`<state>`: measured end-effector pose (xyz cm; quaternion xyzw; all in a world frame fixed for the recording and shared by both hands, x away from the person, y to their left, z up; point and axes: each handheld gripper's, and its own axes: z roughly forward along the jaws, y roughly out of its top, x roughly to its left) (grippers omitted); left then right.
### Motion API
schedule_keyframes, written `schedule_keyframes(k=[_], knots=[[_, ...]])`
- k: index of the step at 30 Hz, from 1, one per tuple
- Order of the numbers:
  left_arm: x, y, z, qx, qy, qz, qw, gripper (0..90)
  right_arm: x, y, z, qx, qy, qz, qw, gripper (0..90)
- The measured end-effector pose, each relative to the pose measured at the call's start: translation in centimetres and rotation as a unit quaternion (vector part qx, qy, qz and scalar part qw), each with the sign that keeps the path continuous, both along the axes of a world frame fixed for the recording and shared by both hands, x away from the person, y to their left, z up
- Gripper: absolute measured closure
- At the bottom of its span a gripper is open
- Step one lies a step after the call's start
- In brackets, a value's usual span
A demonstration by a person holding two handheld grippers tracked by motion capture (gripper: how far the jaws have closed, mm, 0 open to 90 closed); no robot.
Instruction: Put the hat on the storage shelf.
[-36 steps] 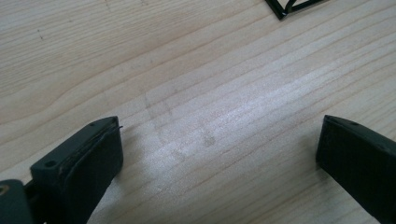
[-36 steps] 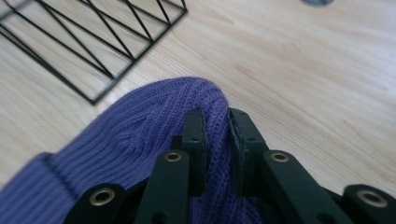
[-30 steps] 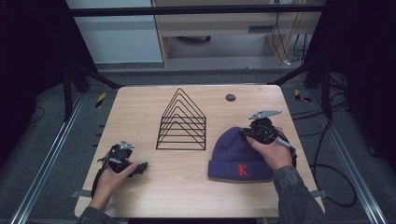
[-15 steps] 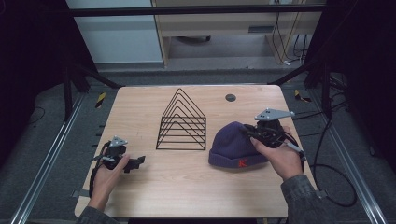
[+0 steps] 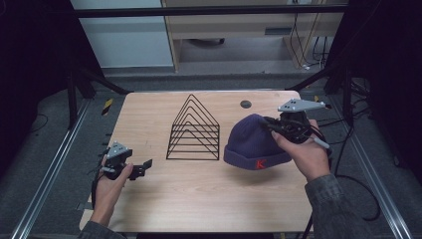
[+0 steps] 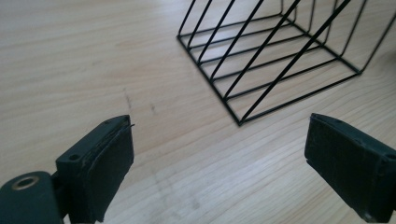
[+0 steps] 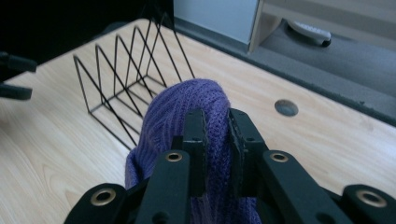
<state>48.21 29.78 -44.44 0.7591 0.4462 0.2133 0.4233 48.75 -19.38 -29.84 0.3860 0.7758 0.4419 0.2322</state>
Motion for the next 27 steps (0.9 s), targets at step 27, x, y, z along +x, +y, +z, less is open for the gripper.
schedule_keyframes(k=[27], knots=[[7.8,-5.3,11.9,0.014,-0.040,-0.110,0.9931,6.6,2.9,2.3,6.6,-0.015,-0.028,-0.030,0.9990,78.5]])
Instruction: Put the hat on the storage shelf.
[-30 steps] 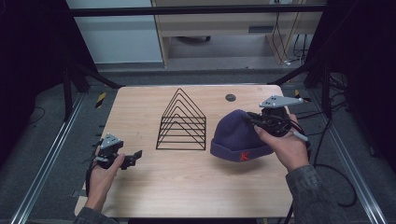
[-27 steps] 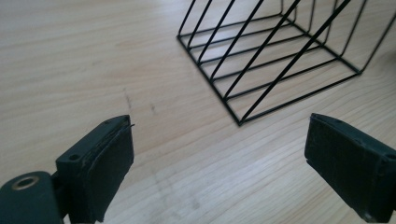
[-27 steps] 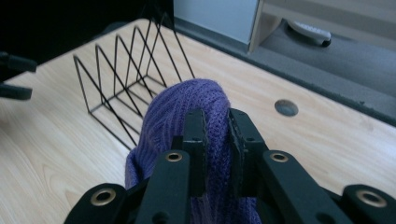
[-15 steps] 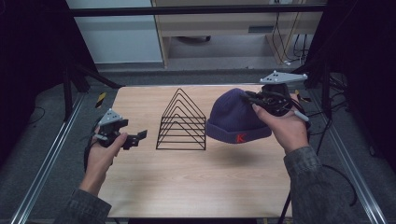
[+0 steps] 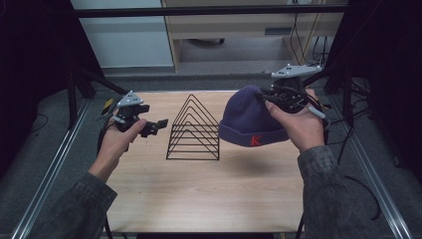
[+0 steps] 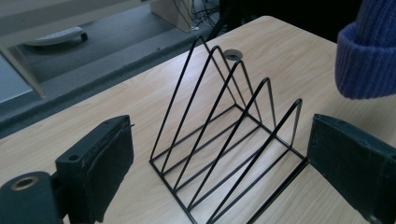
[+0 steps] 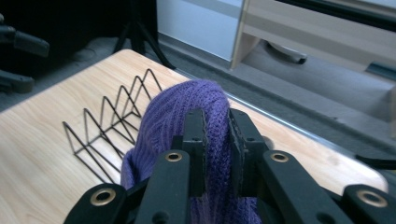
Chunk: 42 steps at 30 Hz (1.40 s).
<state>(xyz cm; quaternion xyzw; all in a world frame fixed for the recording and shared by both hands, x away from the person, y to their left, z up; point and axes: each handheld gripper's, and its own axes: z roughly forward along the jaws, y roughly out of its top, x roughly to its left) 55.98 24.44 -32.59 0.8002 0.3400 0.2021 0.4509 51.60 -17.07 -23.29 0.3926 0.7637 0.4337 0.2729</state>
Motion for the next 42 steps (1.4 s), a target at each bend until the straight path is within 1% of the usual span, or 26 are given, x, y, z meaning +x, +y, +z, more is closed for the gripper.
schedule_keyframes(k=[1,2,3,4,5,7,8,9,11,12,14,15,16,18,20,21,23,25,29,31,33,36,37,39,41,42], knots=[[0.4,-0.2,0.3,0.010,-0.003,-0.005,0.9999,6.6,0.0,0.1,0.2,0.002,-0.001,-0.004,1.0000,78.5],[0.7,-0.3,0.4,0.015,-0.005,-0.007,0.9999,6.7,0.2,0.2,0.6,0.004,-0.002,-0.006,1.0000,78.6],[1.0,-0.3,0.8,0.011,-0.007,-0.009,0.9999,7.1,0.4,0.5,1.1,0.004,-0.005,-0.012,0.9999,78.6],[1.1,-0.4,1.0,0.011,-0.008,-0.011,0.9999,7.1,0.4,0.6,1.2,0.008,-0.006,-0.013,0.9999,78.7],[1.0,-0.4,1.1,0.009,-0.011,-0.010,0.9998,7.2,0.5,0.7,1.3,0.013,-0.006,-0.014,0.9998,78.7],[0.9,-0.7,1.2,0.002,-0.010,-0.009,0.9999,7.1,0.4,1.0,1.7,0.017,-0.010,-0.017,0.9997,78.7],[0.9,-0.7,1.2,0.002,-0.010,-0.009,0.9999,7.2,0.3,1.1,1.8,0.017,-0.013,-0.016,0.9996,78.7],[0.9,-0.8,1.2,-0.003,-0.009,-0.009,0.9999,7.2,0.3,1.1,1.8,0.017,-0.013,-0.016,0.9996,78.7],[0.7,-1.2,1.3,-0.006,-0.008,-0.003,0.9999,7.9,0.0,1.1,2.4,0.025,-0.015,-0.019,0.9994,78.7],[0.5,-1.5,1.5,-0.016,-0.012,0.001,0.9998,8.3,-0.1,1.2,2.6,0.023,-0.017,-0.016,0.9994,78.7],[0.3,-1.7,1.6,-0.019,-0.014,0.002,0.9997,8.6,-0.3,1.4,2.9,0.022,-0.019,-0.013,0.9995,78.7],[-0.1,-2.0,1.8,-0.015,-0.017,0.002,0.9997,8.6,-0.3,1.5,3.0,0.018,-0.021,-0.010,0.9996,78.7],[-0.1,-2.0,1.8,-0.015,-0.017,0.002,0.9997,8.6,-0.3,1.5,3.0,0.018,-0.021,-0.010,0.9996,78.7],[-0.5,-2.3,1.9,-0.007,-0.019,0.004,0.9998,8.5,-0.3,1.8,2.9,0.012,-0.020,-0.003,0.9997,78.7],[-0.8,-2.6,2.0,0.004,-0.018,0.001,0.9998,8.5,-0.2,2.2,2.8,0.011,-0.019,0.004,0.9998,78.7],[-0.9,-2.6,2.1,0.007,-0.020,0.001,0.9998,8.5,-0.2,2.3,2.7,0.010,-0.019,0.007,0.9998,78.8],[-1.2,-2.6,2.4,0.011,-0.024,0.005,0.9996,8.6,0.0,2.8,2.6,0.009,-0.020,0.015,0.9996,78.8],[-1.3,-2.5,2.6,0.011,-0.025,0.005,0.9996,8.6,0.0,3.0,2.7,0.012,-0.021,0.016,0.9996,78.9],[-1.6,-2.0,3.1,0.009,-0.027,0.004,0.9996,8.7,0.5,4.0,3.1,0.015,-0.019,0.018,0.9995,79.0],[-1.6,-1.8,3.2,0.001,-0.028,0.002,0.9996,8.8,0.7,4.4,3.5,0.014,-0.022,0.018,0.9995,79.0],[-1.5,-1.7,3.2,-0.007,-0.024,0.001,0.9997,9.1,0.8,5.1,3.9,0.014,-0.022,0.019,0.9995,79.0],[-1.7,-1.4,3.5,-0.008,-0.031,-0.003,0.9995,9.2,1.1,6.4,4.6,0.012,-0.026,0.022,0.9993,79.0],[-1.7,-1.4,3.5,-0.008,-0.031,-0.003,0.9995,9.2,1.1,6.4,4.6,0.012,-0.026,0.022,0.9993,79.0],[-1.9,-1.2,3.7,-0.012,-0.035,-0.006,0.9993,9.2,1.4,7.1,5.0,0.009,-0.029,0.025,0.9992,79.0],[-2.1,-1.1,3.8,-0.023,-0.037,-0.009,0.9990,9.2,1.6,7.5,5.1,0.011,-0.029,0.025,0.9992,79.1],[-2.3,-1.0,3.9,-0.023,-0.040,-0.012,0.9989,9.3,1.7,7.8,5.3,0.013,-0.029,0.025,0.9992,79.1]])
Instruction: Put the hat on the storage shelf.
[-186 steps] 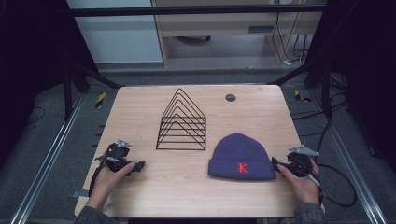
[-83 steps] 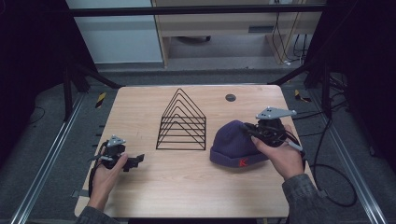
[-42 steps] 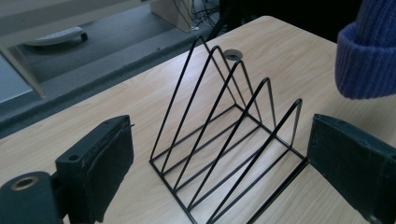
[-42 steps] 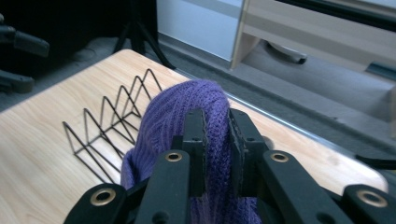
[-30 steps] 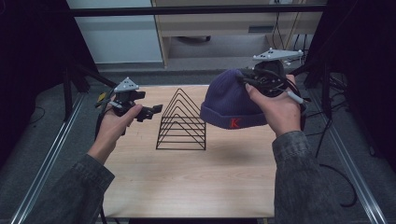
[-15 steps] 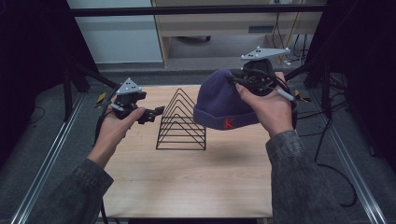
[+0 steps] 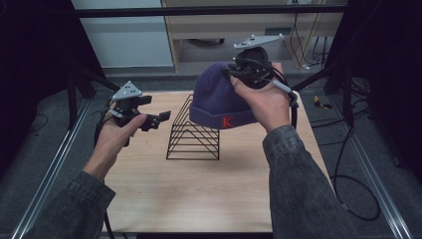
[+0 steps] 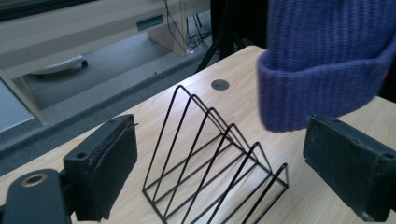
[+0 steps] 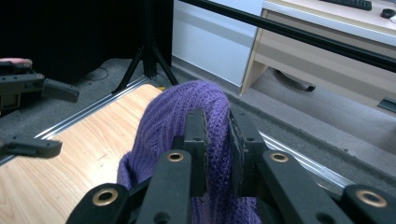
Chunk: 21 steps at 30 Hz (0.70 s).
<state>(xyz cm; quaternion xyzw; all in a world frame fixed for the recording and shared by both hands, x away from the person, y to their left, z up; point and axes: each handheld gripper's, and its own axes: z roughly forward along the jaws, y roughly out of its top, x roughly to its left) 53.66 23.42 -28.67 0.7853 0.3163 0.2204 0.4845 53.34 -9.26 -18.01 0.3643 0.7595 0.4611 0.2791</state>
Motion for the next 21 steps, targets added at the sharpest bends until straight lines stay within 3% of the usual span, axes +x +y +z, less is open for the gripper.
schedule_keyframes(k=[9,21], knots=[[0.1,-1.3,-0.3,0.011,-0.008,-0.020,0.9997,9.3,0.6,2.1,0.8,0.013,-0.008,0.009,0.9998,79.0],[1.1,-2.5,-1.4,0.011,0.009,-0.034,0.9993,7.5,1.0,4.4,-0.1,0.022,-0.004,0.029,0.9993,79.0]])
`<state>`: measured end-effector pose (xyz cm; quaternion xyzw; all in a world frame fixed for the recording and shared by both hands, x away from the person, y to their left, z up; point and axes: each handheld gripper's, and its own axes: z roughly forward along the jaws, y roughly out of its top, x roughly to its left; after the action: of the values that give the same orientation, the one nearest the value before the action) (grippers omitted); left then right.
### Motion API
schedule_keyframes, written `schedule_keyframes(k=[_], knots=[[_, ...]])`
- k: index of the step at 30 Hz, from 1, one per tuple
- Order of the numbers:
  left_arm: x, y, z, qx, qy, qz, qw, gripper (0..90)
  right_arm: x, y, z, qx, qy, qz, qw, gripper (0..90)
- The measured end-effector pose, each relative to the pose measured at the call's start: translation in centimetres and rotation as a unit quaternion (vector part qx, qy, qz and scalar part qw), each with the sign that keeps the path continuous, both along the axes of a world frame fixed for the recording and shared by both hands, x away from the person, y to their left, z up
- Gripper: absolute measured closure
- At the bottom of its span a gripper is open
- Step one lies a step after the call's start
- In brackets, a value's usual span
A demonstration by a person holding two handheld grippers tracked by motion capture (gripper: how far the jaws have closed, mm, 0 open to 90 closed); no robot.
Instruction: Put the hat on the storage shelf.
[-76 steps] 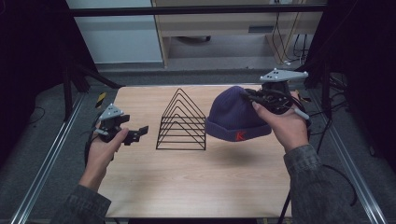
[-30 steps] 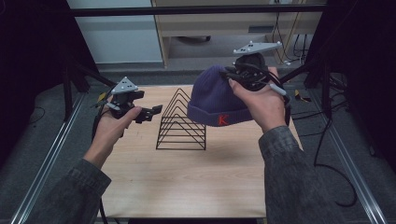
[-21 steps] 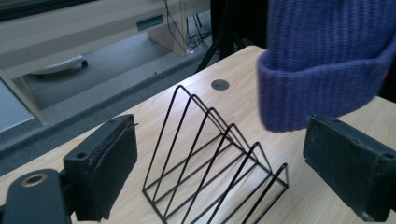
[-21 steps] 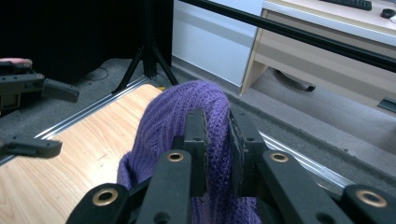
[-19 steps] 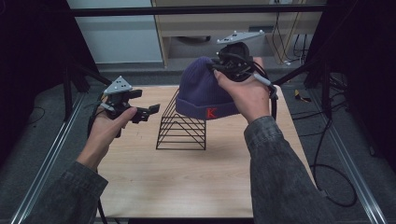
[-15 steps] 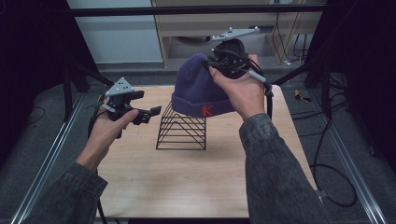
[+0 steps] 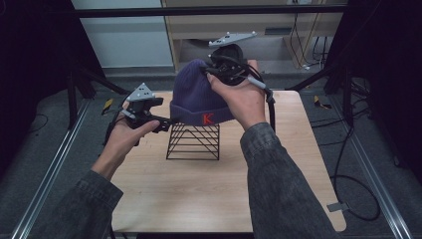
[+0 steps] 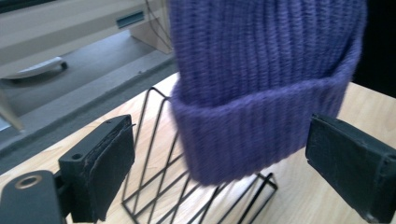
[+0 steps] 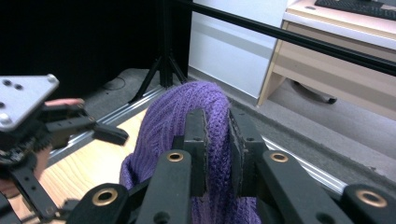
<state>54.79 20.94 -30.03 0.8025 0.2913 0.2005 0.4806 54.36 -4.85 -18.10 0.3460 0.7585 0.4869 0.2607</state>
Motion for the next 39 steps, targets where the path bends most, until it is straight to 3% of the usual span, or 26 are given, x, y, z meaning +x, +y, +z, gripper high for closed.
schedule_keyframes(k=[6,11,12,15,16,17,21,23,38,39], knots=[[0.0,-0.6,-0.3,0.004,0.000,-0.014,0.9999,6.2,-0.3,0.7,0.2,0.003,-0.002,0.008,1.0000,79.0],[0.6,-0.6,-0.8,-0.002,0.019,-0.009,0.9998,6.1,-0.3,1.1,0.3,0.004,-0.003,0.016,0.9999,78.9],[0.8,-0.7,-0.9,-0.002,0.031,-0.013,0.9994,10.2,-0.3,1.3,0.2,0.002,0.000,0.018,0.9998,78.9],[0.7,-0.8,-0.8,0.004,0.025,-0.012,0.9996,20.9,-0.2,1.5,0.1,0.000,-0.001,0.019,0.9998,78.9],[0.7,-0.8,-0.8,0.005,0.024,-0.010,0.9996,37.8,-0.1,1.5,0.0,0.000,0.000,0.018,0.9998,78.9],[0.7,-0.8,-0.8,0.007,0.023,-0.008,0.9997,37.8,-0.1,1.5,0.0,0.000,0.000,0.018,0.9998,78.9],[0.7,-0.5,-0.6,0.010,0.023,0.013,0.9996,58.6,0.1,1.3,-0.2,0.002,0.002,0.014,0.9999,78.9],[0.7,-0.1,-0.5,0.011,0.022,0.020,0.9995,63.2,0.2,1.2,-0.4,0.003,0.003,0.012,0.9999,78.8],[1.0,1.2,-0.3,0.028,0.015,0.046,0.9984,67.3,2.1,0.5,-2.8,0.002,0.037,-0.008,0.9993,78.4],[1.0,1.4,-0.5,0.021,0.016,0.052,0.9983,67.3,2.1,0.6,-3.0,0.003,0.041,-0.009,0.9991,78.4]])
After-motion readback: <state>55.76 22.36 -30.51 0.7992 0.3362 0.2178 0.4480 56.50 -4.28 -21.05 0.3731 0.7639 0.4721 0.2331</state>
